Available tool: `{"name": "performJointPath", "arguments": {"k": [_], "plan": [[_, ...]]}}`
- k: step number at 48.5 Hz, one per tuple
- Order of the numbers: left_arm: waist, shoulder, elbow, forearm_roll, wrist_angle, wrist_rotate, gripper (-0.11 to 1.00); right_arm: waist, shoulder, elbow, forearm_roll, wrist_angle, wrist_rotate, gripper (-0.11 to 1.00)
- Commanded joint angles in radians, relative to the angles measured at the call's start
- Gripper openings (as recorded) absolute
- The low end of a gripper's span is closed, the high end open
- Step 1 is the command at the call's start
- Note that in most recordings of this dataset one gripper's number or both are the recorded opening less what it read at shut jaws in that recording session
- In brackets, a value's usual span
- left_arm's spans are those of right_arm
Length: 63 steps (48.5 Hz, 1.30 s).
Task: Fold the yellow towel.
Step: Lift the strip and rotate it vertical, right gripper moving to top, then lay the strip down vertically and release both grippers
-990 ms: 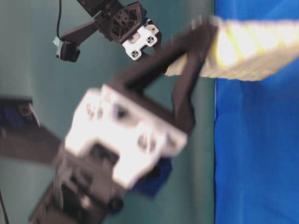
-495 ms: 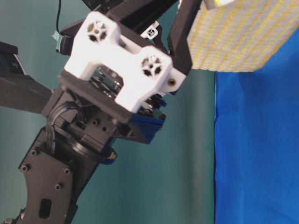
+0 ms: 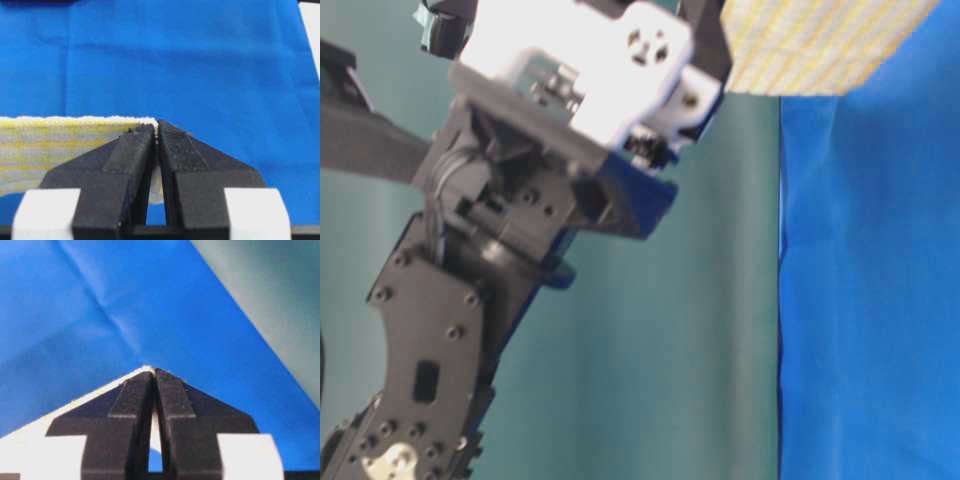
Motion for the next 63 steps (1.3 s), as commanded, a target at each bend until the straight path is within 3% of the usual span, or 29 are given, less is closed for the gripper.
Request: {"name": "performJointPath", "arguments": {"k": [1, 12, 22, 36, 47, 63], "plan": [[-0.035, -0.017, -0.029, 0.003, -0.014, 0.008, 0.02, -0.055, -0.008, -0.023, -0.005, -0.002, 0.0, 0.01], [-0.035, -0.034, 0.054, 0.005, -0.074, 0.008, 0.02, -0.031, 0.1, -0.095, -0.005, -0.006, -0.002, 0.01], [-0.034, -0.084, 0.229, 0.002, -0.219, 0.008, 0.02, 0.023, 0.275, -0.222, -0.008, -0.008, -0.006, 0.01], [-0.037, -0.179, 0.451, -0.003, -0.321, 0.0, 0.02, 0.097, 0.446, -0.405, -0.011, -0.005, -0.006, 0.01], [-0.037, -0.196, 0.497, -0.008, -0.321, -0.006, 0.02, 0.126, 0.517, -0.472, -0.012, 0.0, -0.006, 0.01], [-0.026, -0.186, 0.505, -0.008, -0.316, -0.011, 0.02, 0.138, 0.548, -0.48, -0.011, -0.002, -0.006, 0.01]]}}
